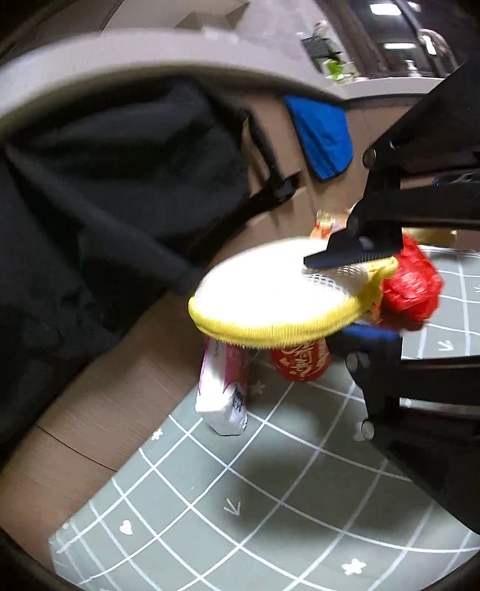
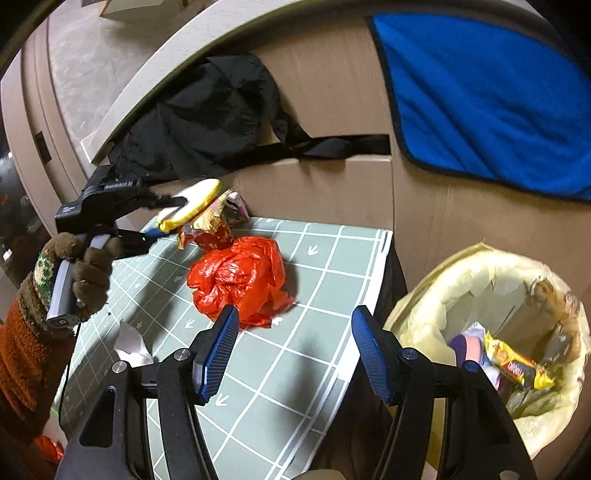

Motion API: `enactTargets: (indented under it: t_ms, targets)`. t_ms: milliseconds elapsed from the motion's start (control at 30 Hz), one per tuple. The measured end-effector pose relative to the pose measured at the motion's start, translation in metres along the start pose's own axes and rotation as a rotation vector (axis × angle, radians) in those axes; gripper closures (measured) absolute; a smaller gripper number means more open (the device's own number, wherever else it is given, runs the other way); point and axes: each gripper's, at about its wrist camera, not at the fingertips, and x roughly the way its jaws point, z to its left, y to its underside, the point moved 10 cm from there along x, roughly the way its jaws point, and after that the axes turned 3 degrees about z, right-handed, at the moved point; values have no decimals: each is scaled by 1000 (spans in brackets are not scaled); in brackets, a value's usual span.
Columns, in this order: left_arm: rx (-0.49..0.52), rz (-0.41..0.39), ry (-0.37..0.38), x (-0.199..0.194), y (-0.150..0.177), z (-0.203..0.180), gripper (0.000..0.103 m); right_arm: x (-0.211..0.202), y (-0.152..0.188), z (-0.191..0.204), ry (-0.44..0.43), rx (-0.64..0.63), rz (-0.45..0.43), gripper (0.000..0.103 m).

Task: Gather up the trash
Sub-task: 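Reach the left gripper to the yellow-rimmed round sponge and close on its rim, then hold the round sponge in the left gripper while the right gripper grasps the red patterned wrapper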

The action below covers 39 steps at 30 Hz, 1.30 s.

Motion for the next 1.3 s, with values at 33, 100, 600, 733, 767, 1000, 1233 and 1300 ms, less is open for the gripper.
enactTargets:
  t_ms: [33, 100, 600, 733, 767, 1000, 1233, 1300]
  targets:
    - [28, -11, -6, -10, 6, -3, 82, -1, 2, 0, -4, 4, 1, 42]
    - [80, -34, -40, -29, 20, -3, 84, -1, 4, 1, -14, 6, 4, 42]
    - [321, -220, -410, -156, 105, 57, 86, 25, 21, 89, -131, -120, 84, 42]
    - [308, -209, -404, -158, 111, 69, 86, 45, 31, 114, -153, -148, 133, 42]
    - [302, -204, -397, -157, 112, 72, 86, 51, 33, 122, -160, -158, 145, 42]
    - [233, -142, -326, -140, 120, 81, 84, 89, 22, 163, -163, -255, 167, 42]
    - [181, -129, -282, -139, 127, 85, 84, 137, 9, 188, -245, -258, 246, 70]
    - [174, -128, -269, -141, 128, 85, 84, 140, 8, 188, -252, -246, 261, 83]
